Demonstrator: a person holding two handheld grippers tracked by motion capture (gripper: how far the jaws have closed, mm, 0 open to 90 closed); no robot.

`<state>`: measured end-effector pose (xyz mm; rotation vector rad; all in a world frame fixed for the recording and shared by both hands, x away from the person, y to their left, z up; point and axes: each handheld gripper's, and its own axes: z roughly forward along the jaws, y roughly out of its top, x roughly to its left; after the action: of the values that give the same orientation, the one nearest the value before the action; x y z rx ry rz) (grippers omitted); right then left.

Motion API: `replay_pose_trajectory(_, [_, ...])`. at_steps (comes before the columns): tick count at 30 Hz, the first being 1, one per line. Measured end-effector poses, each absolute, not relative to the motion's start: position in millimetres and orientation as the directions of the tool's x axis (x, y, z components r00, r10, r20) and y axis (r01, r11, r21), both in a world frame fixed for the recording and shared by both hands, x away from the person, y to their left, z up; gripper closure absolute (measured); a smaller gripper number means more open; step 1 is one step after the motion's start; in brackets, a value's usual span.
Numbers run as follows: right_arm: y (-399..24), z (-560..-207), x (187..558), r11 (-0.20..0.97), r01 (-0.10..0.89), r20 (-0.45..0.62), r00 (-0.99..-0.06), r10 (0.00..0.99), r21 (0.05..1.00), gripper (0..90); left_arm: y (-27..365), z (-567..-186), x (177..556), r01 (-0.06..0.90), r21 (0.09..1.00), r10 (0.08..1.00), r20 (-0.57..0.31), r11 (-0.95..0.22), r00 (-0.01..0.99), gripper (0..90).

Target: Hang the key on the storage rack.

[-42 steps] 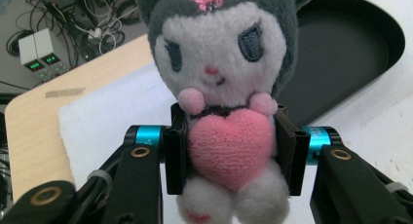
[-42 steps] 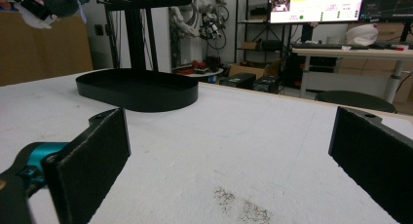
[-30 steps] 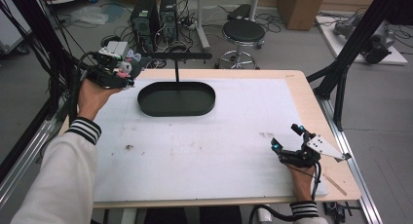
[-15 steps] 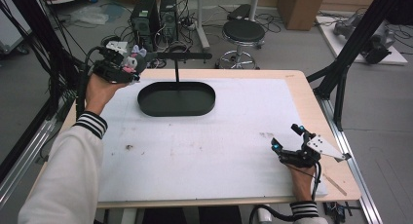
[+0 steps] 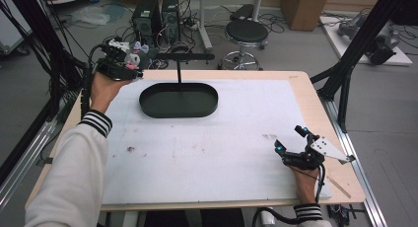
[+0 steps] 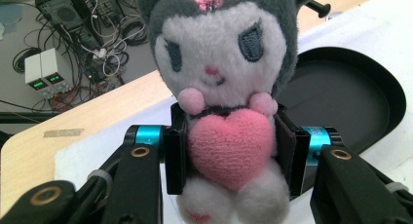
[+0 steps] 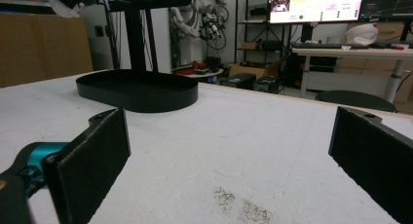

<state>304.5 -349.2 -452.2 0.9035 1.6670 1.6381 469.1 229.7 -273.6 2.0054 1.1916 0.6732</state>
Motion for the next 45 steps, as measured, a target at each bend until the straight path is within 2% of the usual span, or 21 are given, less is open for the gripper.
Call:
replay_pose_trajectory(12, [-349,-452,304,-0.004,0.047,0.030,-0.569,0.822,0.999,0.5,236,-280,473,0.555,0.775,0.910,0.060,-0.301,0.411,56.9])
replay_pose_trajectory(25, [-349,-452,305,-0.004,0.043,0.027,-0.568,0.822,0.999,0.5,247,-308,473,0.587,0.771,0.927,0.011,-0.246,0.374,56.9])
replay_pose_trajectory(37, [-349,-452,304,-0.004,0.044,0.028,-0.568,0.823,0.999,0.5,251,-329,476,0.636,0.728,0.934,0.016,-0.256,0.357,56.7])
replay_pose_trajectory(45, [-349,-452,305,-0.008,0.043,0.031,-0.568,0.822,0.999,0.5,244,-342,481,0.647,0.706,0.922,0.022,-0.287,0.386,56.3])
